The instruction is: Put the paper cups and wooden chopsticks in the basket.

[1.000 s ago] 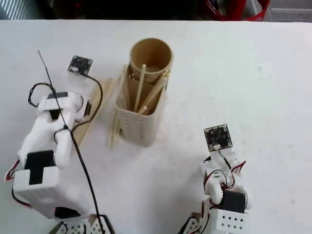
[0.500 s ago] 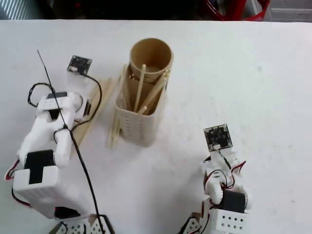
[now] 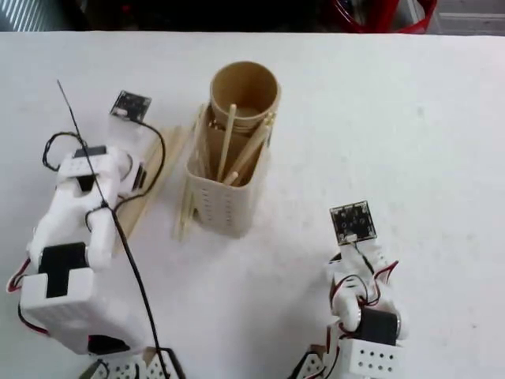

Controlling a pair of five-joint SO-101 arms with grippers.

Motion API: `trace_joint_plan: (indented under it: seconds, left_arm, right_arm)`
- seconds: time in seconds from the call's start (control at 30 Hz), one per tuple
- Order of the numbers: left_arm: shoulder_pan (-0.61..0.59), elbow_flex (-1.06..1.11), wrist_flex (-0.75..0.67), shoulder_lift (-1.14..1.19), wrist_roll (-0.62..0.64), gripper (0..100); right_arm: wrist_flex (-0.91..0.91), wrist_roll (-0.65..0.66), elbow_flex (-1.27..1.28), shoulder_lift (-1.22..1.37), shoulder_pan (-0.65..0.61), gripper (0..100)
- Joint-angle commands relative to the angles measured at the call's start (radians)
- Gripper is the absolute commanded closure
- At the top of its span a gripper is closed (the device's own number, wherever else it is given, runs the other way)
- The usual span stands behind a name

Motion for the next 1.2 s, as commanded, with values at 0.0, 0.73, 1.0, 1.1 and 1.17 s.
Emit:
trace_joint_plan:
  seconds: [0.0,0.73,1.0,1.1,1.17]
  left_arm:
    - [-0.016,-0.084,0.054,0.001,-0.012,86]
    - [-0.027,-0.677,0.522,0.433,-0.112,87]
    - [-0.025,-0.993,0.789,0.642,-0.149,98]
    - [-0.030,-1.080,0.845,0.674,-0.155,98]
    - [-0.035,-1.146,0.882,0.659,-0.155,98]
  right_arm:
    - [-0.012,-0.002,0.009,-0.002,0.001,98.1]
    - [-0.012,-0.002,0.009,-0.002,0.001,98.1]
    - [-0.012,-0.002,0.009,-0.002,0.001,98.1]
    - [-0.012,-0.002,0.009,-0.002,0.001,98.1]
    - [-0.012,-0.002,0.009,-0.002,0.001,98.1]
